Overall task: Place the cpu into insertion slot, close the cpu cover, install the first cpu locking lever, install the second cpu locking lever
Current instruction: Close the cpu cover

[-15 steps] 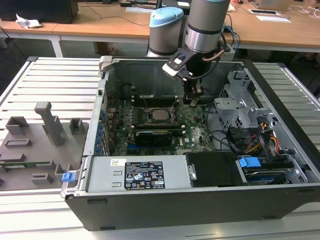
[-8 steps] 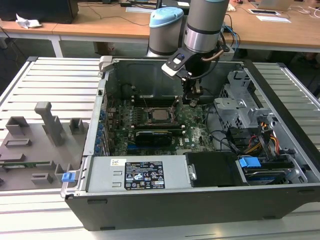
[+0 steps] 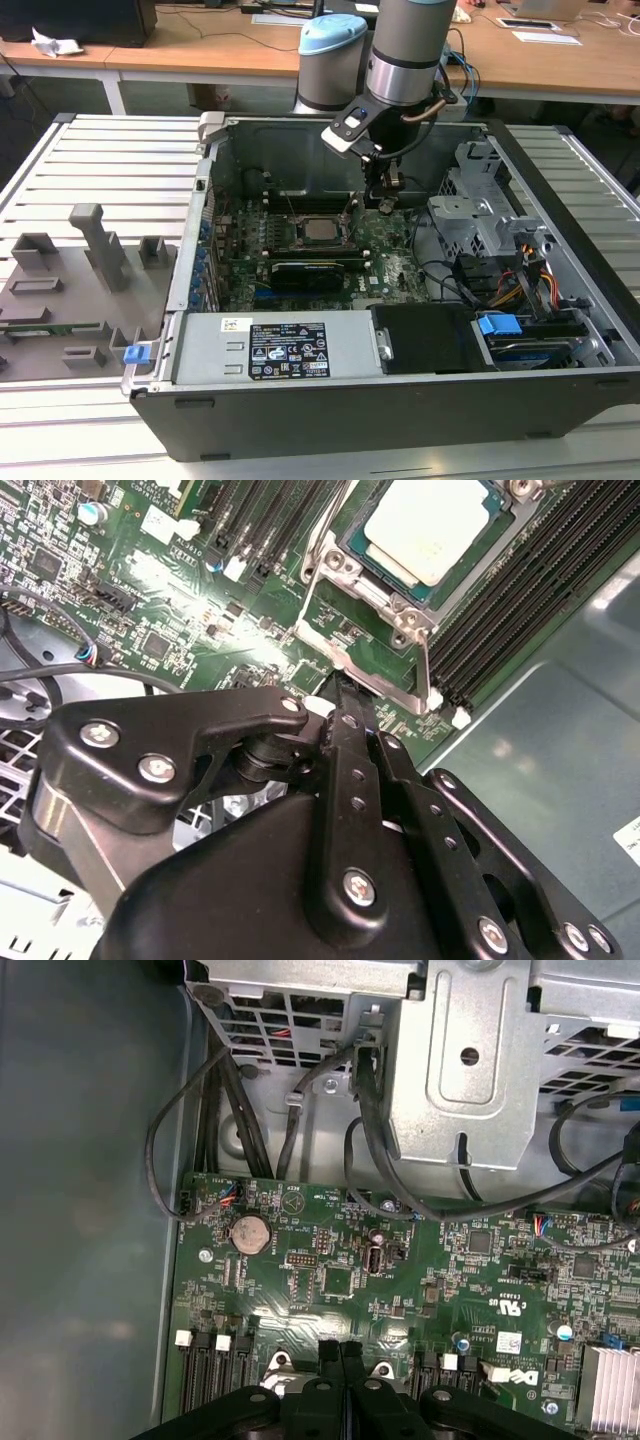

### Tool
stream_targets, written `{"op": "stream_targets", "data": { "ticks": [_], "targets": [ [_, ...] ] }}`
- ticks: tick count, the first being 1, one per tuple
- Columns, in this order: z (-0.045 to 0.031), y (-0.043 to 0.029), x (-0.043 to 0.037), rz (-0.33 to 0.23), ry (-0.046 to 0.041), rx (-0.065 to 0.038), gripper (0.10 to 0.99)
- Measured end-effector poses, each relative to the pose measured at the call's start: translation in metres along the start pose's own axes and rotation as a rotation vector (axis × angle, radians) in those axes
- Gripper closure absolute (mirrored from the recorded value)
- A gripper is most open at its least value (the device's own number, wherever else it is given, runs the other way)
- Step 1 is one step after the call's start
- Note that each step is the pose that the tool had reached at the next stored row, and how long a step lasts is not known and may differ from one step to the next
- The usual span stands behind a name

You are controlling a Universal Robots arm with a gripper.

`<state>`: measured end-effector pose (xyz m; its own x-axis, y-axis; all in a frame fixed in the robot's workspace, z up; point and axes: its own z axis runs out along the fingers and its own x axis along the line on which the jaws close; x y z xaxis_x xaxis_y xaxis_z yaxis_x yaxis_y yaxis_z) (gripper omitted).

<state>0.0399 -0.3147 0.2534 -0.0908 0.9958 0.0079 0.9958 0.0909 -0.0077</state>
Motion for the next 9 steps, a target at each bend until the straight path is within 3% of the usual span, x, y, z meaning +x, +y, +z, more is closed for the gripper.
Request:
{"op": "stream_targets", "data": {
  "ticks": [9],
  "targets": [
    [0.0000, -0.0016, 0.0001, 0.000, 0.0000, 0.000, 0.980]
  ]
}}
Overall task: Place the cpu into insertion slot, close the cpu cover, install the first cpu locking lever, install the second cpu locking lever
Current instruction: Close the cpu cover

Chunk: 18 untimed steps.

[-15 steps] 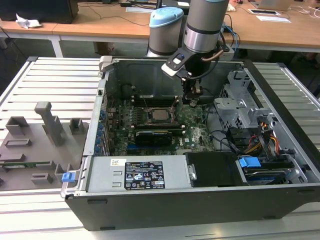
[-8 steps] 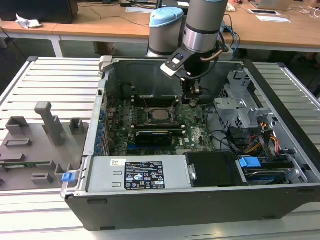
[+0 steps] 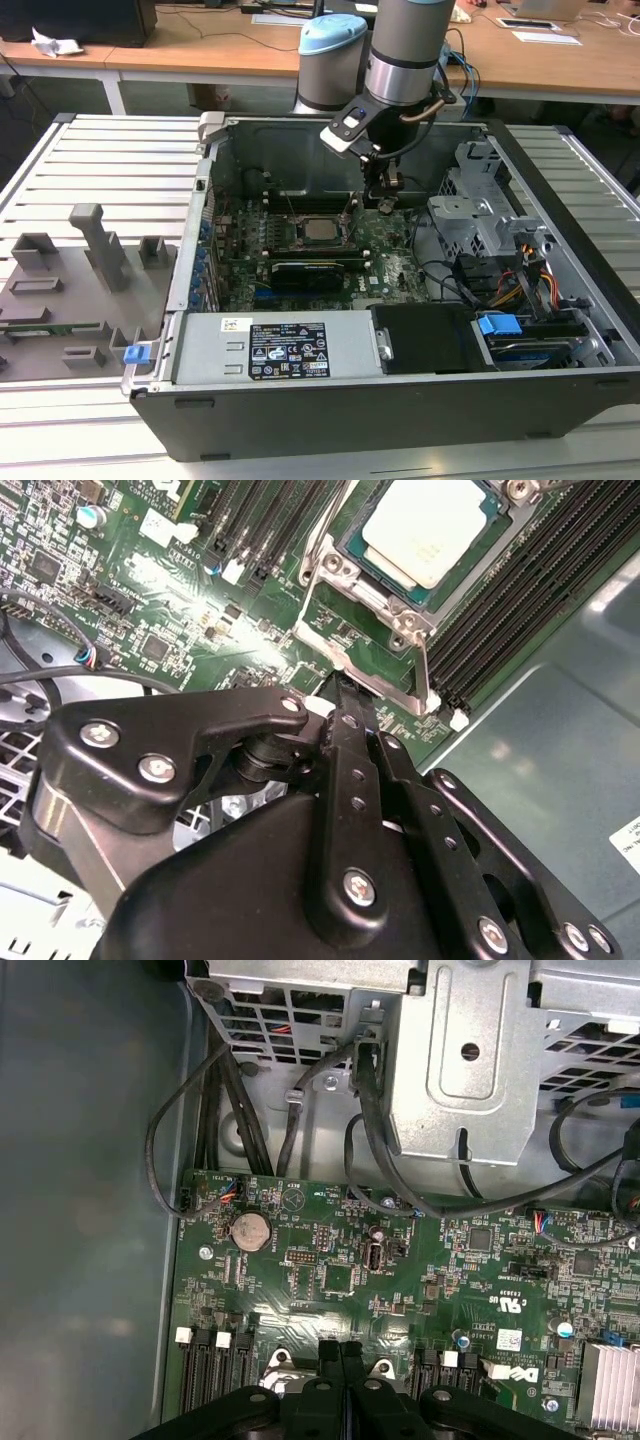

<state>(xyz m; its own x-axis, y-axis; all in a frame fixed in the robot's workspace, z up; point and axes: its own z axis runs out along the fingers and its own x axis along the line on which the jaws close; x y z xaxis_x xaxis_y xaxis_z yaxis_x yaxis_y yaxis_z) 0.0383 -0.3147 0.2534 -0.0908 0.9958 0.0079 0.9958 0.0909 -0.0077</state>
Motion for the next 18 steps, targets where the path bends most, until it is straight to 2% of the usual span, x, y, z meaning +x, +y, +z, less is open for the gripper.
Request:
{"op": "stream_targets", "data": {
  "ticks": [18],
  "targets": [
    [0.0000, -0.0045, 0.0004, 0.000, 0.0000, 0.000, 0.980]
  ]
}}
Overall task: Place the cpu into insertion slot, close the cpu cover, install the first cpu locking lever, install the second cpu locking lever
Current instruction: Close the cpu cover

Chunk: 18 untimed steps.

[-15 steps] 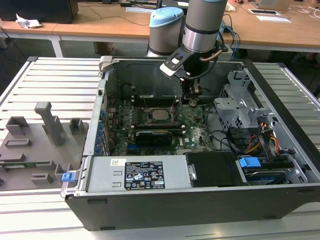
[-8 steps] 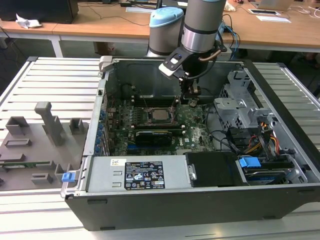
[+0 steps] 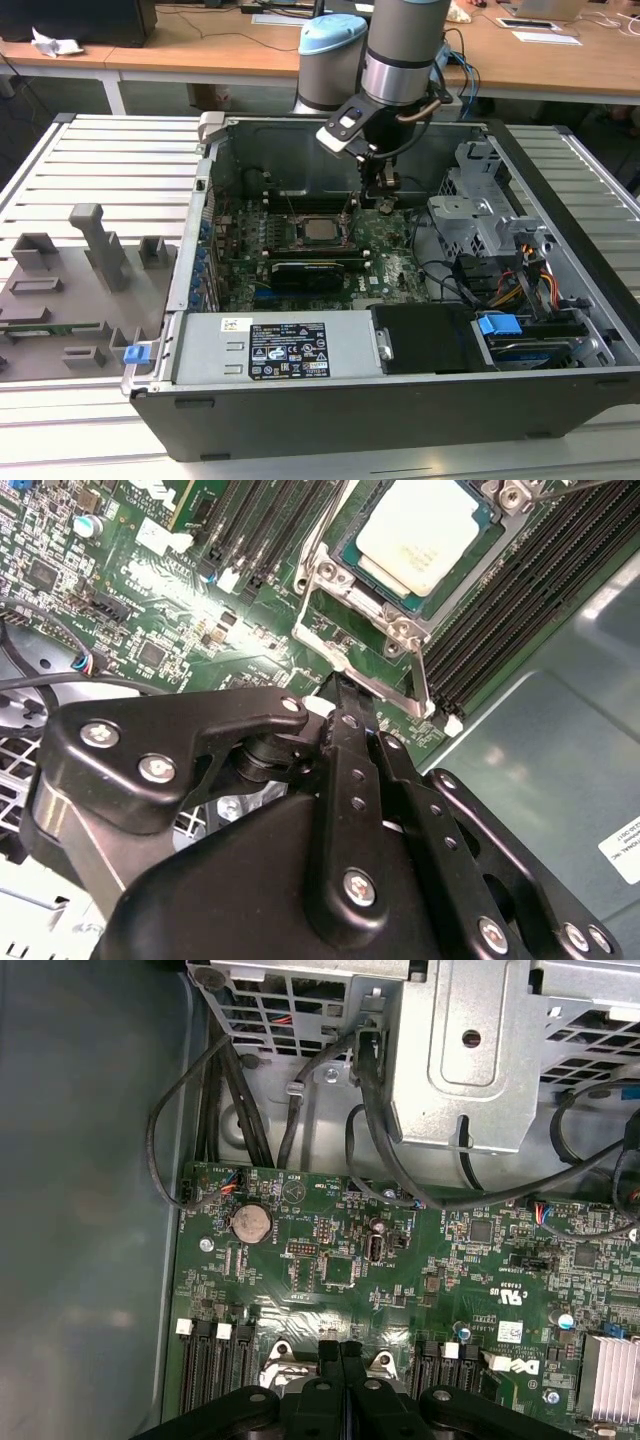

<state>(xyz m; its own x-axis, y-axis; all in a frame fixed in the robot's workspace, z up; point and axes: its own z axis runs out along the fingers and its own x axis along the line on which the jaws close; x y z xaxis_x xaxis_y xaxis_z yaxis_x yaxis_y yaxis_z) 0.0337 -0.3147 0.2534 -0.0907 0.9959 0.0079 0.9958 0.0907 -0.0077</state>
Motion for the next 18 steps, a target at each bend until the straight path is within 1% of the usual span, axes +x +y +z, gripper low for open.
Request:
{"op": "stream_targets", "data": {
  "ticks": [10, 18],
  "targets": [
    [0.0000, -0.0038, 0.0003, 0.000, 0.0000, 0.000, 0.980],
    [0.0002, -0.0087, 0.0008, 0.000, 0.0000, 0.000, 0.980]
  ]
}}
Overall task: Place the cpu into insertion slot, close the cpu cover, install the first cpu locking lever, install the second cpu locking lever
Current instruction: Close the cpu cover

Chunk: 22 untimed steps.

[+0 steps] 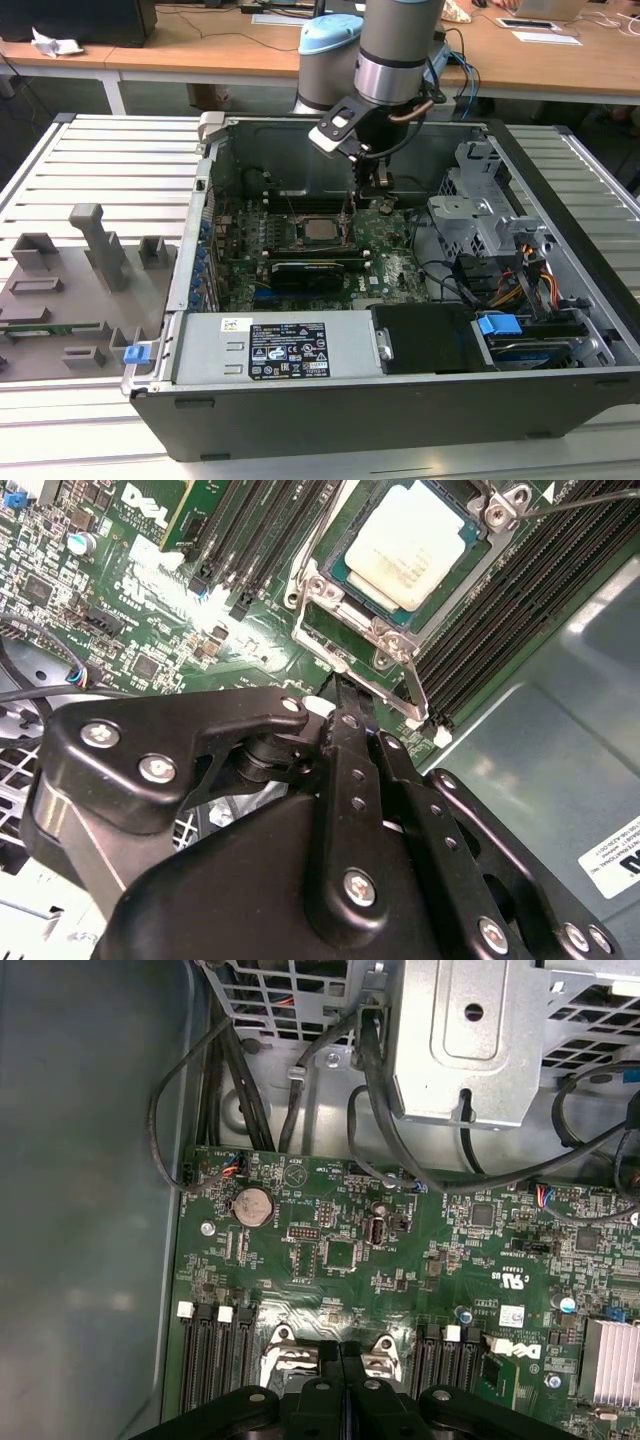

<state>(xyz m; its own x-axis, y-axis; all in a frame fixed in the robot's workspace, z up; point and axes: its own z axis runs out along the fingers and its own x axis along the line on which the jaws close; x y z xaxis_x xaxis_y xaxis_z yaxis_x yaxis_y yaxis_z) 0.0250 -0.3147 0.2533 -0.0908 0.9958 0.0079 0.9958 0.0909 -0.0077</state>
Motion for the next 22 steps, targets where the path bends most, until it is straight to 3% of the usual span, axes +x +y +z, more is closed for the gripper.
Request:
{"op": "stream_targets", "data": {
  "ticks": [9, 15, 22],
  "targets": [
    [0.0002, -0.0030, 0.0003, 0.000, -0.0001, 0.000, 0.980],
    [0.0011, -0.0095, 0.0009, 0.000, -0.0002, 0.000, 0.980],
    [0.0137, -0.0186, 0.0016, 0.000, 0.0001, 0.000, 0.980]
  ]
}}
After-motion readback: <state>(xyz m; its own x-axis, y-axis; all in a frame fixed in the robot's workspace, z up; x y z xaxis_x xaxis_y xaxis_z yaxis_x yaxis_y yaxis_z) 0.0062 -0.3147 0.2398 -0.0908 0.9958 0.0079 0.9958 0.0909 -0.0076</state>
